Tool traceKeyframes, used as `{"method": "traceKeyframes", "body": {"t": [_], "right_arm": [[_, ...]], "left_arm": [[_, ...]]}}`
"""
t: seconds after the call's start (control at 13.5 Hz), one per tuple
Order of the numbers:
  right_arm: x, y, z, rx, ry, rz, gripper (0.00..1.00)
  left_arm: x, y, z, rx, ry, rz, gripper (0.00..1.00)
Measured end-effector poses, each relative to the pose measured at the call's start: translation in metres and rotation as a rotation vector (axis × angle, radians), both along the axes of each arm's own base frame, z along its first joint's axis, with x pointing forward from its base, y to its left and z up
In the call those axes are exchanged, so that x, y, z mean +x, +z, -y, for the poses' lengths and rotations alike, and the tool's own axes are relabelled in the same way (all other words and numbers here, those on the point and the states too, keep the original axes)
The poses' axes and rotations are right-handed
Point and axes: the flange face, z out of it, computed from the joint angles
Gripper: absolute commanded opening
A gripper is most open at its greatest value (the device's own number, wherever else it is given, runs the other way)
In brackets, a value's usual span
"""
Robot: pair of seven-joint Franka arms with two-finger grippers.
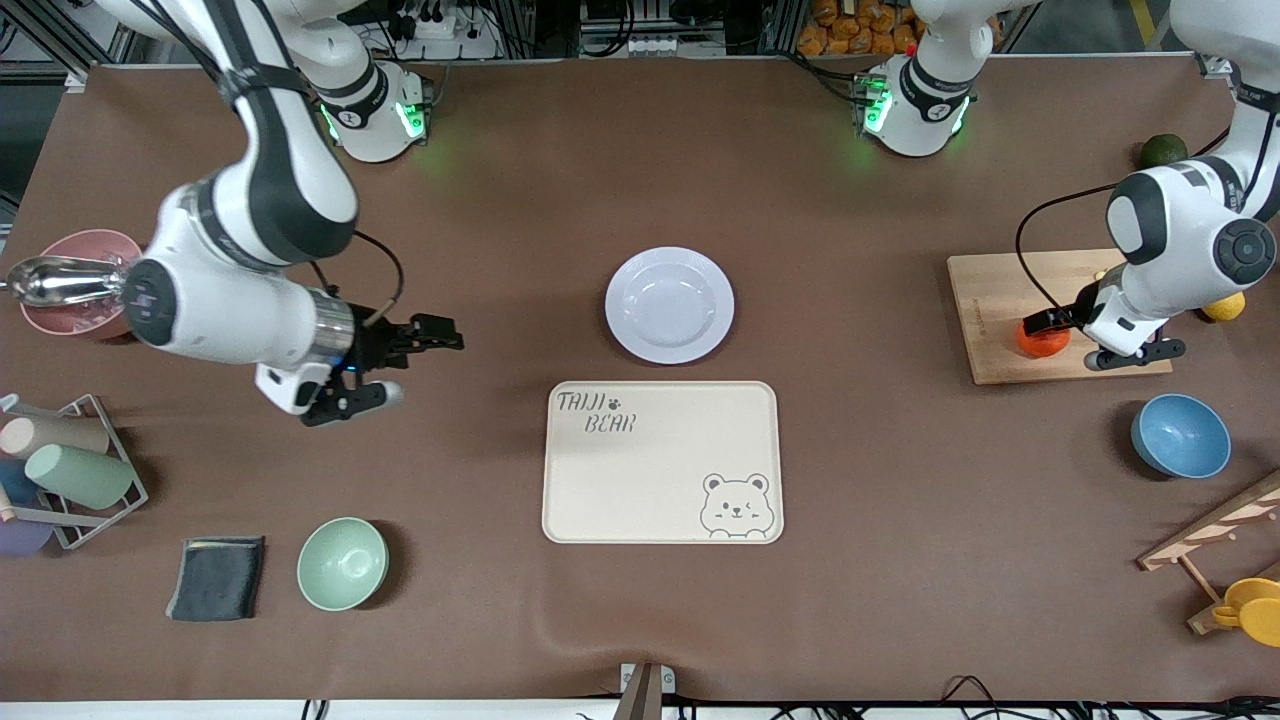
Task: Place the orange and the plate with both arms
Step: 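Reach the left gripper to the orange while the right gripper moves out, then close the left gripper on the orange on the cutting board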
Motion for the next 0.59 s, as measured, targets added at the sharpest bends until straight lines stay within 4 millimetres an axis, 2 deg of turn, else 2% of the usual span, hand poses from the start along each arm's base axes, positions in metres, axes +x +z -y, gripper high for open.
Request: {"method": "traceKeyframes", "body": {"t": [0.07, 0.22, 0.3, 0.37, 0.52, 0.59], "right_arm": [[0.0, -0.001, 0.001, -0.001, -0.004, 0.0, 1.0], [0.008, 0.009, 0.024, 0.002, -0.043, 0.019, 1.0], [0.013, 0.017, 0.04, 0.007, -0.07, 0.033, 1.0], [0.016, 0.028, 0.055, 0.015, -0.094, 0.051, 1.0], [0.018, 0.049, 0.073, 0.035, -0.114, 0.084, 1.0], [0.017, 0.057, 0.075, 0.042, -0.115, 0.095, 1.0]], "left_arm": [[0.0, -0.004, -0.001, -0.002, 0.001, -0.007, 1.0], [-0.001, -0.011, -0.003, -0.004, 0.004, -0.011, 1.0], [0.0, -0.015, -0.004, -0.004, 0.003, -0.009, 0.92], [0.0, -0.018, -0.005, -0.005, 0.001, -0.011, 0.68], [0.003, -0.023, -0.006, -0.008, -0.007, -0.012, 0.37], [0.005, -0.025, -0.006, -0.008, -0.009, -0.013, 0.12]]}}
